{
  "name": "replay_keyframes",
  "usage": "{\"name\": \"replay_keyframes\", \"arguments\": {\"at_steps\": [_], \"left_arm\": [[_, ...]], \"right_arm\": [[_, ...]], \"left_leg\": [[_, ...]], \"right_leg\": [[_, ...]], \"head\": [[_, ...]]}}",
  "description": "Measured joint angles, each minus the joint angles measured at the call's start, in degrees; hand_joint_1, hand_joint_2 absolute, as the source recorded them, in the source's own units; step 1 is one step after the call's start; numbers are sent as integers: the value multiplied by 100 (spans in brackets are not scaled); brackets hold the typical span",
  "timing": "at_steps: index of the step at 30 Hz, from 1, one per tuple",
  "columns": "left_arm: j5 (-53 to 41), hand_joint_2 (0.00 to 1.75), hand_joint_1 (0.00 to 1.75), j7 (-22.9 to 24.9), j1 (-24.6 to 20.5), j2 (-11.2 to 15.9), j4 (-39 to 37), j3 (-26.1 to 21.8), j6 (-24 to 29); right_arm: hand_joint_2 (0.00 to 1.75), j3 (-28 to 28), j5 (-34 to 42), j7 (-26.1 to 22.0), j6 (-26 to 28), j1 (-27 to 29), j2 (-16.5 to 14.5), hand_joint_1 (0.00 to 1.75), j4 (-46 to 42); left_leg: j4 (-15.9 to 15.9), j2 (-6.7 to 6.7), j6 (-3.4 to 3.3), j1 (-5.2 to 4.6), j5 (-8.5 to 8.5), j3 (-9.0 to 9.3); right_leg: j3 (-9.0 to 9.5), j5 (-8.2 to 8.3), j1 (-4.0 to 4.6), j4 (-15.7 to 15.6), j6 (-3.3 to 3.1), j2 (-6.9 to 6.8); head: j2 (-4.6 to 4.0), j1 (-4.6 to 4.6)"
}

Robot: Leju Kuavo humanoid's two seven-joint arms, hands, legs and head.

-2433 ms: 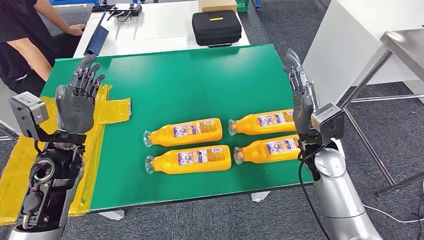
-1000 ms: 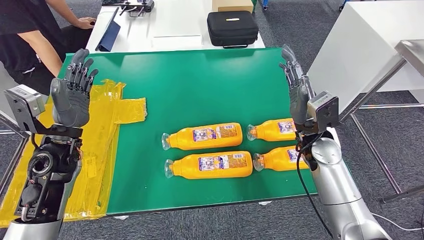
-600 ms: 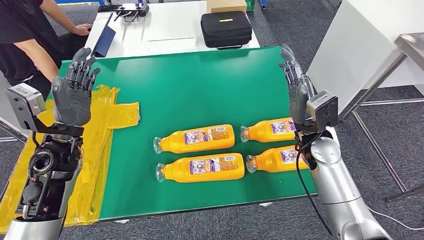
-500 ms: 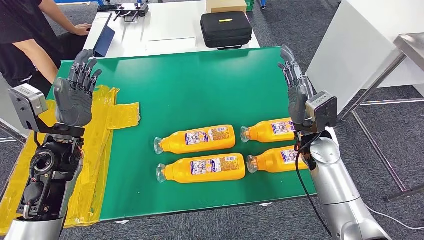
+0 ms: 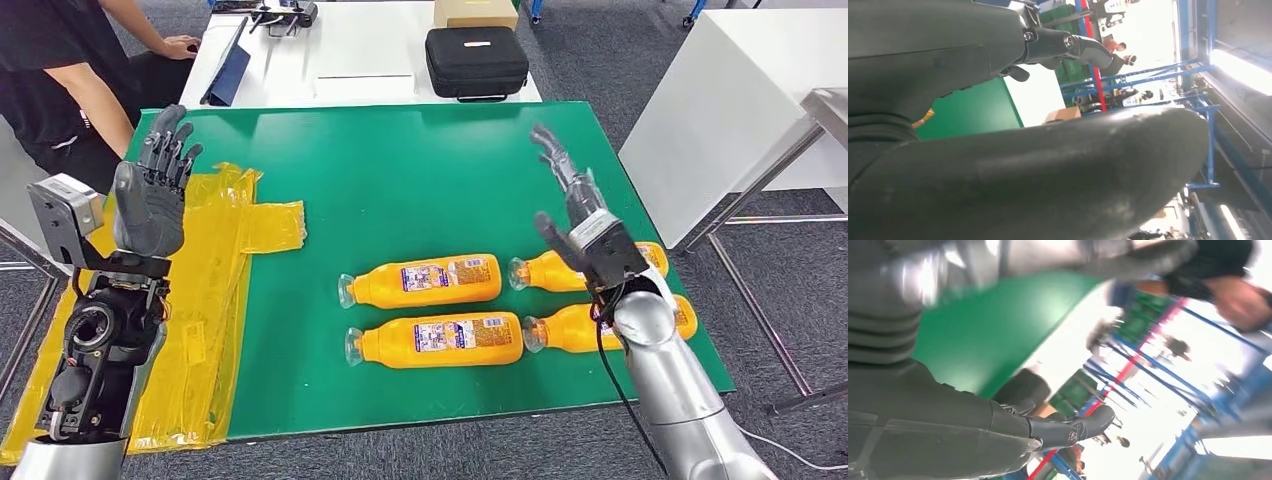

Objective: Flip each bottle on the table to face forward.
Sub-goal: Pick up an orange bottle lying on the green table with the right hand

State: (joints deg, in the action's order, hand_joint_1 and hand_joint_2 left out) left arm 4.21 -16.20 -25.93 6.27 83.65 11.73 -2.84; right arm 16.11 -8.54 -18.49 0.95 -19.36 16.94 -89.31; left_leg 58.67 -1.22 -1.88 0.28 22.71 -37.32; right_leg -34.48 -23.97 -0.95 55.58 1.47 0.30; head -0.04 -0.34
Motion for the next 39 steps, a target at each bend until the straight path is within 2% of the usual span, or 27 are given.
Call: {"name": "replay_keyframes", "arguments": {"at_steps": [2, 7, 12, 21, 28, 34, 39], "left_arm": [[-14, 0, 0, -1, 71, -3, 49, -58, 13], [-26, 0, 0, 22, 156, -43, 194, -199, 37], [-48, 0, 0, 80, 176, -119, 277, -281, 39], [-159, 0, 0, 103, 278, -208, 319, -373, -77], [-195, 0, 0, 192, 271, -236, 319, -375, -143], [-109, 0, 0, 292, 187, -211, 310, -368, -143], [-69, 0, 0, 317, 118, -205, 303, -361, -138]], "right_arm": [[175, 178, -517, 130, 29, 147, 73, 0, -144], [175, 799, -1444, 408, 198, 400, 107, 0, -491], [175, 1237, -1706, 592, 231, 473, 68, 0, -726], [175, 1453, -2228, 879, 246, 762, -65, 0, -1066], [175, 1643, -3657, 2009, -102, 833, -115, 0, -1075], [175, 2014, -3746, 2519, -509, 682, -115, 0, -817], [175, 2240, -3437, 2652, -807, 447, -93, 0, -492]], "left_leg": [[0, 0, -7, -8, 4, -1], [0, 6, -16, -8, 9, -1], [-1, 8, -14, 6, 7, 4], [-4, 10, -10, 30, 6, 5], [-5, 12, -9, 31, 6, 5], [-5, 14, -6, 31, 4, 5], [-5, 13, -5, 32, 3, 5]], "right_leg": [[0, 3, -4, -3, 13, -2], [-7, 0, -2, -6, 103, 0], [-15, -5, 13, 11, 113, 0], [-20, -8, 32, 19, 108, 3], [-20, -8, 32, 19, 107, 4], [-20, -8, 33, 19, 108, 5], [-21, -8, 33, 20, 108, 5]], "head": [[0, -2], [0, -6], [0, -5], [0, -4], [0, -4], [0, -4], [0, -3]]}}
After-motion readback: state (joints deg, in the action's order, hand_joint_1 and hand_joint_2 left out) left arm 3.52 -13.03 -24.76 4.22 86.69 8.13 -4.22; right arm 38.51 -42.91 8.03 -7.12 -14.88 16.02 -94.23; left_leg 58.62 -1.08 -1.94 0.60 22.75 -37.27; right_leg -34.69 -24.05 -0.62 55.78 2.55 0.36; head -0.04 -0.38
